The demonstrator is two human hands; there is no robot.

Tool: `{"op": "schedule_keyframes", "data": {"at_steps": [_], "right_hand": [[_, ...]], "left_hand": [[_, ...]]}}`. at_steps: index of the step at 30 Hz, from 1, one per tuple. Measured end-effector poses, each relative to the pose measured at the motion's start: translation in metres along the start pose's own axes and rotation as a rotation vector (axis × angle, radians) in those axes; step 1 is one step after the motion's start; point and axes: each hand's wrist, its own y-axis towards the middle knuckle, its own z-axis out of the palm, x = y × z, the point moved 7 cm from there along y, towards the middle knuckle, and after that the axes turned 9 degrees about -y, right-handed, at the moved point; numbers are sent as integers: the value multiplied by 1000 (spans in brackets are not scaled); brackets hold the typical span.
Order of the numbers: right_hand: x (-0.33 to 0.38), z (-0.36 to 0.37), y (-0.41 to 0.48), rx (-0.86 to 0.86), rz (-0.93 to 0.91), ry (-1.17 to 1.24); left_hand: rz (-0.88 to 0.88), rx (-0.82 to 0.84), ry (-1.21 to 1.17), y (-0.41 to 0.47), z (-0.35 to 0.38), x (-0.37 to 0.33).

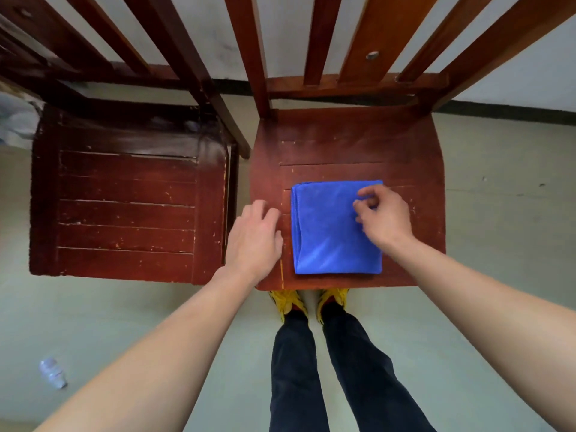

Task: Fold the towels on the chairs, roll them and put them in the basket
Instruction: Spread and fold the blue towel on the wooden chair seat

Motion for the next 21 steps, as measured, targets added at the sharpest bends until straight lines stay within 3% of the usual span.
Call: {"op": "schedule_keyframes", "data": {"at_steps": [4, 8, 10, 14, 15, 19, 21], "right_hand": [[-4, -3, 27, 135, 135, 267], [-14, -1, 48, 227, 255, 430], [-21, -7, 54, 173, 256, 429], [-32, -36, 32, -105, 59, 148], [-36, -33, 19, -89, 33, 177], [-64, 20, -42, 339, 142, 310], [-86, 32, -56, 440, 243, 288]], "left_hand": [[258, 136, 156, 21, 32, -45], [215, 355, 363, 39, 66, -31], [200, 379, 388, 42, 69, -20], [196, 395, 387, 38, 73, -20], [190, 391, 386, 39, 73, -22], [182, 382, 400, 39, 73, -21], [182, 380, 399, 39, 74, -21]]}}
